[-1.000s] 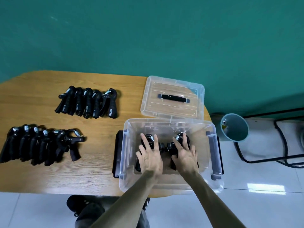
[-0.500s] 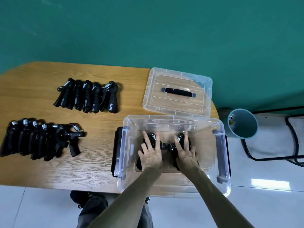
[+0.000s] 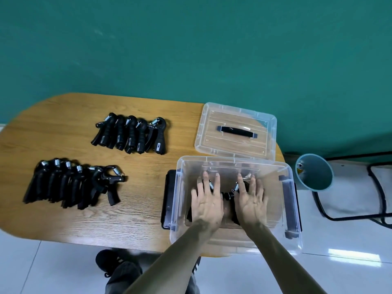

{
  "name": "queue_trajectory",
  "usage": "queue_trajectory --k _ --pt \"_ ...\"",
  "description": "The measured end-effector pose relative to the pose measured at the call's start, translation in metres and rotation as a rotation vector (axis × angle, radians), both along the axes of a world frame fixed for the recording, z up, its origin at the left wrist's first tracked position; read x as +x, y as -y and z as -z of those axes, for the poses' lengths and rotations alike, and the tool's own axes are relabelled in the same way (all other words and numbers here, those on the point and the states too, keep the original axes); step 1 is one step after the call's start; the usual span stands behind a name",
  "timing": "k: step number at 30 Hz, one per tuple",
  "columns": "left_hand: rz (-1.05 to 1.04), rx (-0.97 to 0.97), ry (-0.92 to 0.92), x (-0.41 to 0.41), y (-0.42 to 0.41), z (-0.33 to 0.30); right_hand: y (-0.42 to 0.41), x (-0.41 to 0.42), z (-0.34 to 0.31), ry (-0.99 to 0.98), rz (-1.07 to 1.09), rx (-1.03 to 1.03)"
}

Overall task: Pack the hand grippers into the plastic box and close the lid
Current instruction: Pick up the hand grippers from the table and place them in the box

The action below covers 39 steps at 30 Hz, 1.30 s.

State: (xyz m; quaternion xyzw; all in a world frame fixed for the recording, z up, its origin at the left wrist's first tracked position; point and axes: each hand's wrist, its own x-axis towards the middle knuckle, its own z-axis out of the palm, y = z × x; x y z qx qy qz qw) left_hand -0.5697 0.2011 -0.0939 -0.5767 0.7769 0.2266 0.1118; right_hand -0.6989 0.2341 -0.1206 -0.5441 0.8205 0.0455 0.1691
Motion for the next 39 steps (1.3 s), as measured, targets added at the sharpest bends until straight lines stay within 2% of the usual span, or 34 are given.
queue_trajectory --k 5,11,19,27,33,39 --pt "0.108 -0.220 -0.131 0.028 0.012 -0.039 0.015 0.022 -0.046 -0.076 -0.042 -0.126" --pt "0.138 -0.320 -0.098 0.081 0.034 -0.073 0.026 0.064 -0.093 -0.125 -0.140 -0.234" --pt "0.039 -0.339 -0.061 0.184 0.060 -0.087 0.063 0.158 -0.116 -0.129 -0.241 -0.271" --pt "-0.064 -0.263 -0.020 0.305 0.086 -0.079 0.101 0.279 -0.115 -0.099 -0.334 -0.239" --pt "-0.157 -0.235 0.014 0.395 0.112 -0.077 0.133 0.360 -0.103 -0.103 -0.379 -0.187" --pt "-0.176 -0.174 0.096 0.461 0.126 -0.048 0.151 0.422 -0.080 -0.068 -0.390 -0.133"
